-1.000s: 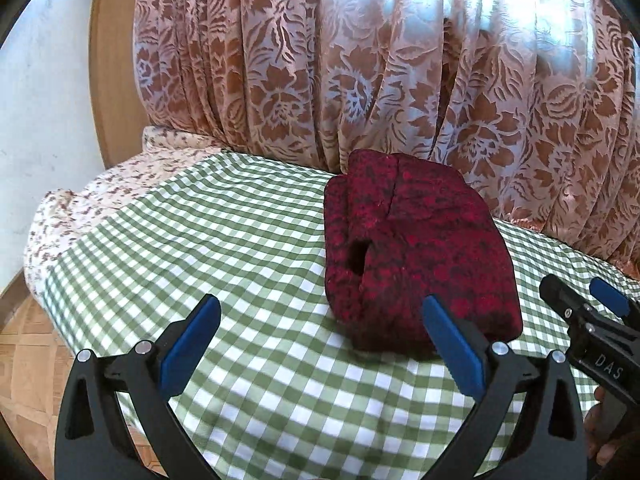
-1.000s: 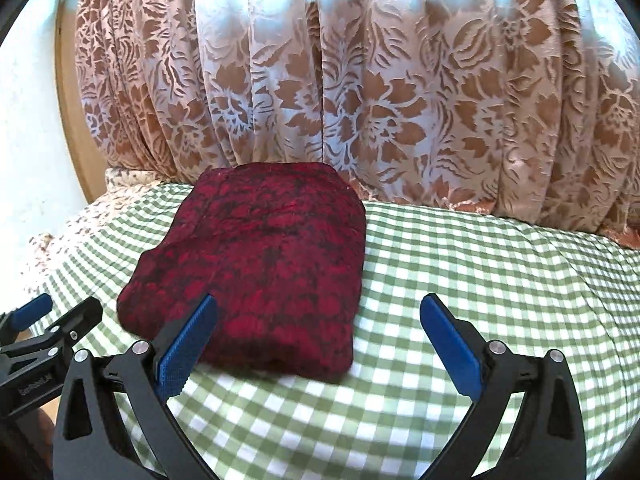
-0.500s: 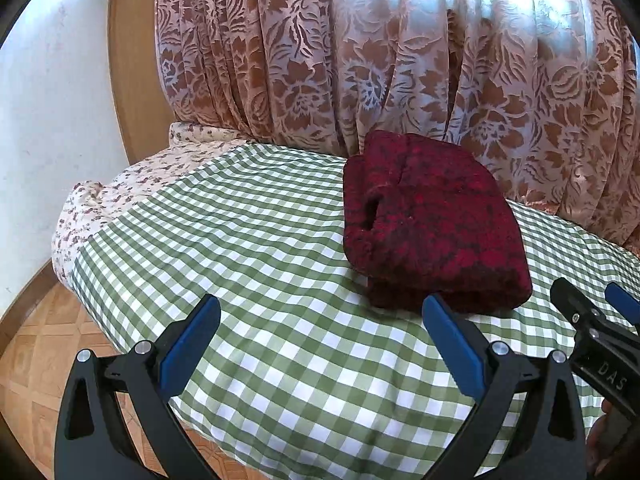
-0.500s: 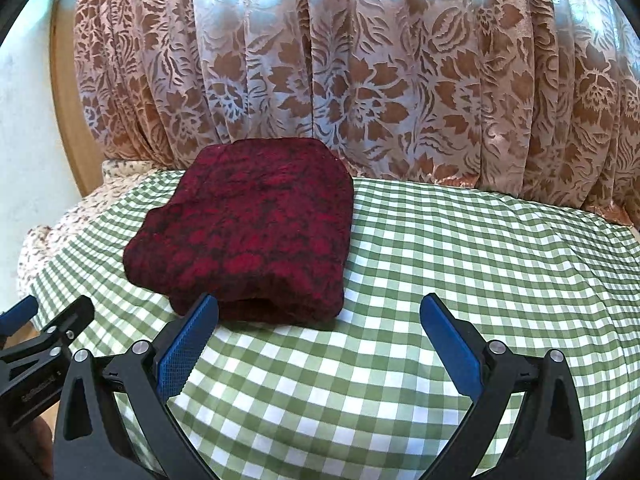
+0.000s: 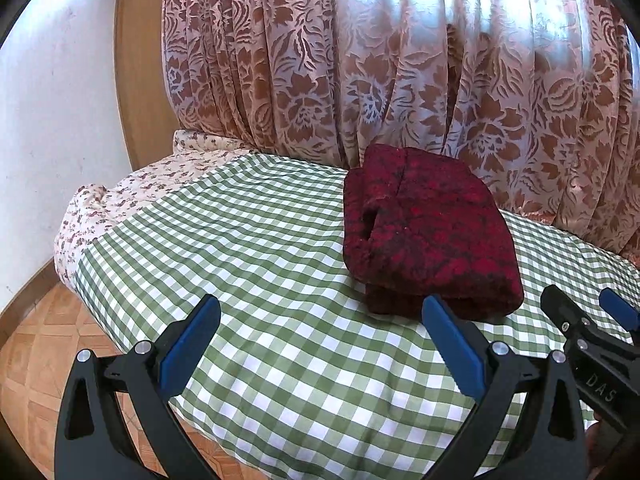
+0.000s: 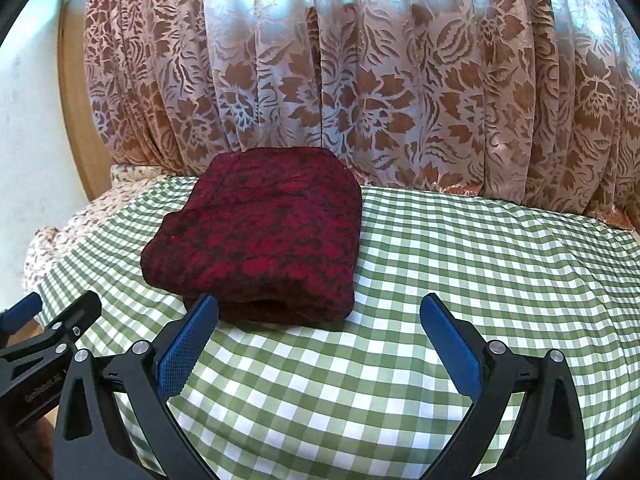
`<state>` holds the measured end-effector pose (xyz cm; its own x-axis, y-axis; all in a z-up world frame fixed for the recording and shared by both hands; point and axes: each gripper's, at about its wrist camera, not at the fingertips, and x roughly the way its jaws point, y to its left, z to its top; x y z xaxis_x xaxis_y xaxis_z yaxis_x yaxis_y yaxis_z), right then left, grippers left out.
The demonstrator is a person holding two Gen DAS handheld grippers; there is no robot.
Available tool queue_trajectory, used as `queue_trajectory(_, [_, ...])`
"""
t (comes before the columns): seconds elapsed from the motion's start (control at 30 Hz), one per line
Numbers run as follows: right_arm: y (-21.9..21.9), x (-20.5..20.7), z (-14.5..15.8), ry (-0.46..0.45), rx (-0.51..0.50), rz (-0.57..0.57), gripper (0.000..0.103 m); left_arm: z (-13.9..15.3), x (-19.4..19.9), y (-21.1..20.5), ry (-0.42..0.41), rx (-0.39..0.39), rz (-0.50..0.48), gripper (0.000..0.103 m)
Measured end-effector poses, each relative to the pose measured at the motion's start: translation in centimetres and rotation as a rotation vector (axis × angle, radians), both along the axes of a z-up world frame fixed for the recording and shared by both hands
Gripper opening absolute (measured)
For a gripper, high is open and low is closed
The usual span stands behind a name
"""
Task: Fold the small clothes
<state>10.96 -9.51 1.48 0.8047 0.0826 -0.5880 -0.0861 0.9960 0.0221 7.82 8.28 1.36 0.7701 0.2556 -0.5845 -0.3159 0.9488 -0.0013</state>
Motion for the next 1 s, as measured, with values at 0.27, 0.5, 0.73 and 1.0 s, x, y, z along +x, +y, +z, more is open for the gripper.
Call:
queue_trajectory(0.27, [0.6,-0.1,0.2,-0.004,0.002,0.008,0.100,0.2,-0.3,0.6,-0.009,-0.003,0.008,0.101])
queue_trajectory(0.5, [0.9,-0.1,0.1,0.001,0.002,0.017,0.100,0.4,-0.5,1.1,-0.019,-0.011,0.021,0.101])
queue_trajectory(0.73, [1.1,0.0,0.0,0.007,0.001,0.022,0.100,0.3,-0.6,1.2,-0.018,-0.012,0.019,0.101])
queue_trajectory(1.0, [1.2,0.1,-0.3,0.015,0.000,0.023,0.100,-0.3,-0.2,1.7,-0.002,-0.033,0.015,0.100])
